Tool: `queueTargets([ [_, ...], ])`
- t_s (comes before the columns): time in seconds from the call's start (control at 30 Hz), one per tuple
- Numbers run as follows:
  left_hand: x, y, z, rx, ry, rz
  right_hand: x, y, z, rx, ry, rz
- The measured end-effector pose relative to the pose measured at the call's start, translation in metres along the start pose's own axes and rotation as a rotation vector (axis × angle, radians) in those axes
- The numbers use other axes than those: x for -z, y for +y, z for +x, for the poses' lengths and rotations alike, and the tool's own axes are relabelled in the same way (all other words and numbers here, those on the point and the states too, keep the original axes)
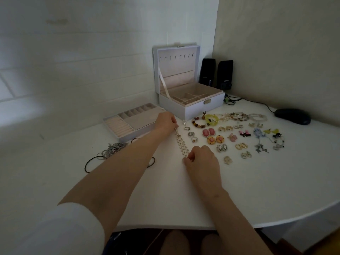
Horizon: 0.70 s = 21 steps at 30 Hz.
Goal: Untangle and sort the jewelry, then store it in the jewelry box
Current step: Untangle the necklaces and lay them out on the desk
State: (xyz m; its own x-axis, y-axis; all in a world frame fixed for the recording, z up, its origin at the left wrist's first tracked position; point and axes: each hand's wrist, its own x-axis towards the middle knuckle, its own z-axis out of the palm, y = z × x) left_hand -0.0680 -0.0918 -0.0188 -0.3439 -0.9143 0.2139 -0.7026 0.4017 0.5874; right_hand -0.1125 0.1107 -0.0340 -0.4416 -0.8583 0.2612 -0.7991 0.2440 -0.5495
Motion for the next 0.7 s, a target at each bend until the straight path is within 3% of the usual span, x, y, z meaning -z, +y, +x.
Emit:
queueTargets([
  [0.2,0.002,0.003,-0.004,-0.048,0.018,0.068,0.001,0.003,0.002,0.002,0.033,0.028],
  [0.4,0.026,-0.007,-0.034,-0.129,-0.065,0.112,0.005,-0.005,0.000,0.101,0.085,0.060],
  [0.57,0.071,-0.027,-0.072,-0.101,-0.132,0.086,0.004,-0.031,0.007,0.195,-0.012,0.105],
  [0.7,0.101,-0.056,-0.093,-0.036,-0.082,0.043,-0.013,-0.055,0.021,0.238,-0.087,0.128],
])
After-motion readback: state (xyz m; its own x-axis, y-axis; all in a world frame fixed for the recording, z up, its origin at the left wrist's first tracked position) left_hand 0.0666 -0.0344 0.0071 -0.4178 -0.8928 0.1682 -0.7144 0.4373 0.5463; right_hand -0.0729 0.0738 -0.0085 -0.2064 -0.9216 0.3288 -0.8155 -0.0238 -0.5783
